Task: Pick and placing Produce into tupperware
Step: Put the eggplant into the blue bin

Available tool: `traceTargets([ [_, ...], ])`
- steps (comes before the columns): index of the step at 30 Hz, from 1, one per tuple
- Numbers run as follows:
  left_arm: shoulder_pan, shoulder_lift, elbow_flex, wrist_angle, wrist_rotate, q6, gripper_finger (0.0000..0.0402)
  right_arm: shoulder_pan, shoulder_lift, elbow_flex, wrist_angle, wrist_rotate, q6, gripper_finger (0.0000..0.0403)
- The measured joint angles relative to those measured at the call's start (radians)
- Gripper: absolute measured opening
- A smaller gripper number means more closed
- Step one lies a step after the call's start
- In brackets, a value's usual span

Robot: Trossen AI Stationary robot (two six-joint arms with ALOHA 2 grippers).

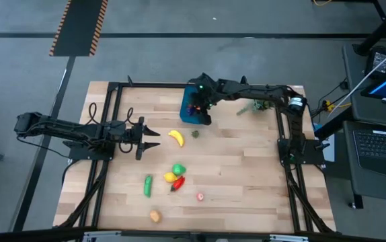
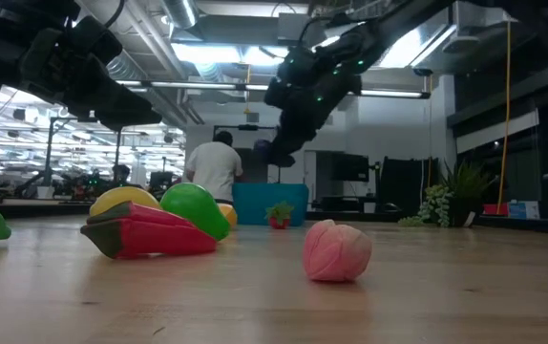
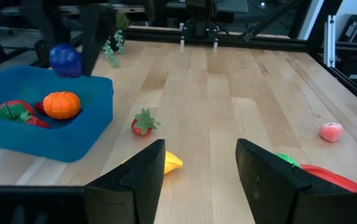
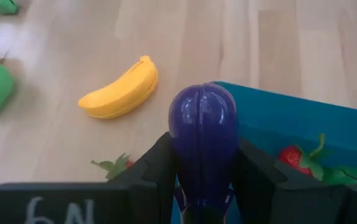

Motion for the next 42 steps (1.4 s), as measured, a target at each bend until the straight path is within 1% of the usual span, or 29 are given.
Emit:
traceTargets([
  [7,0.0,0.0,0.0,-0.007,0.0,0.0,0.019,-0.01,0.106,0.181,-0.176,0.0,-0.004,0.0123],
  [14,0.0,0.0,0.0,-0.008,0.0,0.0,0.019,-0.019,0.224,0.315,-0.306,0.001,-0.016,0.0123],
  [17,0.0,0.0,0.0,-0.008,0.0,0.0,0.019,-0.018,0.258,0.352,-0.331,0.001,-0.029,0.0123],
  [31,0.0,0.0,0.0,-0.011,0.0,0.0,0.019,-0.021,0.278,0.367,-0.291,0.001,-0.024,0.0123],
  [42,0.0,0.0,0.0,-0.014,0.0,0.0,0.019,-0.022,0.278,0.362,-0.288,0.017,0.016,0.0123],
])
